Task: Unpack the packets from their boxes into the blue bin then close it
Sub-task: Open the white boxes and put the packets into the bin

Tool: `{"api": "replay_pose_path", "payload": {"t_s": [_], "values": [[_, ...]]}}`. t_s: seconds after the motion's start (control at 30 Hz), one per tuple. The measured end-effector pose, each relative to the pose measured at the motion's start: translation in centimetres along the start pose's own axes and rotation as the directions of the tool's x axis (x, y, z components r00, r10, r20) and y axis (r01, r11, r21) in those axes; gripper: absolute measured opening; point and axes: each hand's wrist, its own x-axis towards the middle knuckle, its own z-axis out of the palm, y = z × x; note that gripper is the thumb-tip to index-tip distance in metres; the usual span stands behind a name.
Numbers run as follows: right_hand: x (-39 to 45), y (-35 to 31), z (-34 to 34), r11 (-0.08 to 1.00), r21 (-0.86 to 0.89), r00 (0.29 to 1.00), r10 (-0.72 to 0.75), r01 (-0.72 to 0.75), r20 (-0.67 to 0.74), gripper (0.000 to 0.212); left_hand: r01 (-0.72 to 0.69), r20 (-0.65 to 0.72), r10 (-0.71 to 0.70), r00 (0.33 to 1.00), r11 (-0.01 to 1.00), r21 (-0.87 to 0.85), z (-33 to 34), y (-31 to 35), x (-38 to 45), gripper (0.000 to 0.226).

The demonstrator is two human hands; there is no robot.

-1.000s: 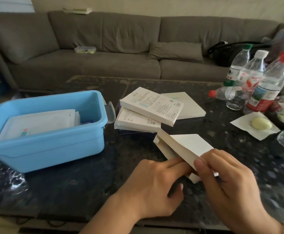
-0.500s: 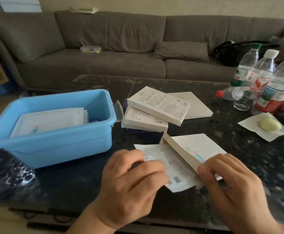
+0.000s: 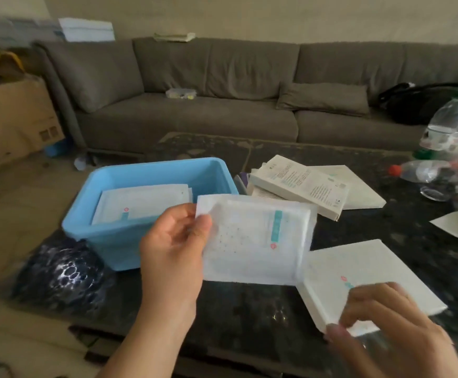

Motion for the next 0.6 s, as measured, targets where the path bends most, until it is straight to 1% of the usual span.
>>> {"api": "replay_pose_path", "payload": {"t_s": [0.03,0.07,0.1,0.13,0.17,0.2,0.23,0.27,0.3,0.33,0.37,0.4,0.43,0.5,0.53,0.6], "values": [[0.5,-1.7,0.1,0.971,0.171,0.985,0.154,-0.166,0.078,0.033,0.084,-0.041,-0.087,0.995,0.994,-0.076,0.0,0.0,0.2,0.013],[1.0,-3.2,0.8,0.879,0.309,0.925,0.296,-0.362,0.24,0.034,0.146,-0.064,-0.157,0.986,0.978,-0.146,0.0,0.0,0.3,0.014],[1.6,-4.5,1.9,0.751,0.379,0.825,0.386,-0.54,0.412,0.037,0.186,-0.08,-0.206,0.975,0.961,-0.203,0.0,0.1,0.4,0.013],[2.4,-5.6,3.1,0.592,0.422,0.706,0.405,-0.686,0.58,0.045,0.203,-0.097,-0.231,0.968,0.949,-0.241,0.1,0.3,0.4,0.013],[3.1,-6.6,4.2,0.411,0.485,0.629,0.381,-0.772,0.678,0.049,0.201,-0.118,-0.239,0.964,0.943,-0.266,0.2,0.4,0.4,0.012],[4.0,-7.5,5.0,0.232,0.556,0.602,0.363,-0.798,0.711,0.049,0.192,-0.136,-0.238,0.962,0.939,-0.287,0.3,0.5,0.3,0.012],[4.8,-8.4,5.6,0.094,0.617,0.604,0.362,-0.781,0.71,0.047,0.185,-0.142,-0.237,0.961,0.934,-0.307,0.4,0.7,0.3,0.013],[5.6,-9.3,6.0,-0.005,0.673,0.623,0.375,-0.739,0.686,0.044,0.186,-0.133,-0.238,0.962,0.928,-0.322,0.4,1.0,0.2,0.014],[6.2,-10.1,6.2,-0.072,0.723,0.643,0.402,-0.687,0.651,0.039,0.188,-0.117,-0.237,0.964,0.928,-0.322,0.3,1.3,0.1,0.017],[6.8,-10.8,6.3,-0.11,0.772,0.668,0.435,-0.626,0.604,0.029,0.184,-0.107,-0.225,0.968,0.935,-0.304,0.0,1.7,0.2,0.02],[7.4,-11.1,6.3,-0.124,0.812,0.69,0.464,-0.57,0.555,0.019,0.166,-0.101,-0.199,0.975,0.949,-0.267,-0.3,2.1,0.3,0.023],[8.0,-11.4,6.1,-0.101,0.843,0.711,0.491,-0.528,0.504,0.015,0.136,-0.092,-0.158,0.983,0.968,-0.212,-0.9,2.5,0.4,0.025],[8.6,-11.4,5.8,-0.048,0.864,0.732,0.509,-0.501,0.453,0.017,0.102,-0.077,-0.113,0.991,0.985,-0.138,-1.5,2.9,0.7,0.025],[9.9,-11.2,5.0,0.105,0.862,0.785,0.48,-0.495,0.392,0.021,0.041,-0.022,-0.041,0.999,0.999,0.033,-2.8,3.6,1.3,0.02],[10.6,-11.2,4.5,0.174,0.846,0.805,0.448,-0.504,0.388,0.021,0.019,0.009,-0.02,1.0,0.994,0.105,-3.5,3.9,1.6,0.017],[12.6,-11.0,3.5,0.273,0.813,0.837,0.367,-0.515,0.407,0.021,0.012,0.05,-0.022,0.999,0.981,0.194,-4.5,4.3,2.1,0.018]]}}
